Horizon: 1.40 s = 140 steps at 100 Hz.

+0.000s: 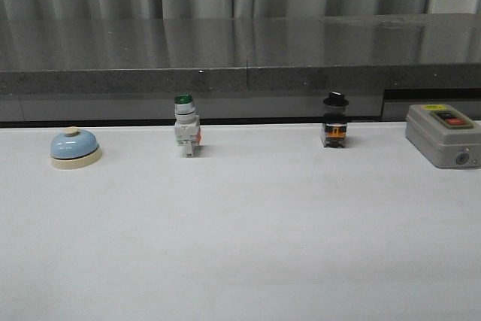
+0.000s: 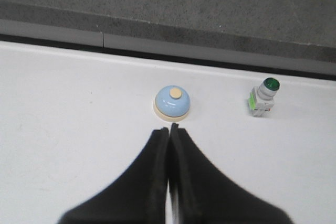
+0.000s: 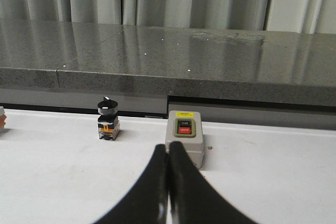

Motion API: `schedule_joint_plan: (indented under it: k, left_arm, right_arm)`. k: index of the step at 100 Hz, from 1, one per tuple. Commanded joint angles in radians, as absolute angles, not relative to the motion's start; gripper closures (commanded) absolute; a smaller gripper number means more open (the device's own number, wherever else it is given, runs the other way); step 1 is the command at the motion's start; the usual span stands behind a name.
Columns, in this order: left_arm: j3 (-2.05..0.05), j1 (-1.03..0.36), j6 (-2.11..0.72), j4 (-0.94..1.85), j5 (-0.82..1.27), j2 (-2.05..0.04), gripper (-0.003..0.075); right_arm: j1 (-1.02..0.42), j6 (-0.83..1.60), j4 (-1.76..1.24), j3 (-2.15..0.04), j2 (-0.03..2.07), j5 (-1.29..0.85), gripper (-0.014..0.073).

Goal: Place and press bell with both arms

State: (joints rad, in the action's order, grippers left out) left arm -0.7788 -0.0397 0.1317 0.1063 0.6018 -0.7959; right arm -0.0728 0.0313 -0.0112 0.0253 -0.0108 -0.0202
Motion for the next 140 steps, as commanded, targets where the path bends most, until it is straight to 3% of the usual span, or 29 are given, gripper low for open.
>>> schedule_joint_plan:
  k: [1,21,28,40,52,64,99,140]
  left_arm:
    - [-0.843,-0.038,0.143,0.122,0.578,-0.857,0.074]
    - [-0.856,-0.038,0.143,0.146,0.597,-0.956,0.0732]
    - [-0.856,-0.038,0.14,0.146,0.616,-0.977,0.0682]
    - [-0.856,-0.038,0.11,0.146,0.646,-1.001,0.0484]
    - [-0.856,-0.038,0.095,0.146,0.645,-1.017,0.0202]
    - [-0.856,-0.038,0.093,0.146,0.642,-1.019,0.0053]
    - [-0.902,-0.069,0.06,0.146,0.618,-1.108,0.0048]
    - [-1.182,-0.207,0.052,0.138,0.608,-1.495,0.0048]
  right_arm:
    - [-0.065,0.031,0.0,0.012,-0.029,0.061,0.0654]
    - [-0.065,0.031,0.0,0.012,-0.029,0.061,0.0654]
    - [-0.065,0.031,0.0,0.012,-0.029,0.061,0.0654]
    - [-0.065,0.031,0.0,0.012,-0.029,0.061,0.0654]
    - [-0.065,0.031,0.0,0.012,-0.029,0.061,0.0654]
    - [-0.065,0.031,0.0,0.012,-0.029,0.061,0.0654]
    - [-0.065,0.031,0.0,0.012,-0.029,0.061,0.0654]
    - [-0.065,0.031,0.0,0.012,-0.029,0.061,0.0654]
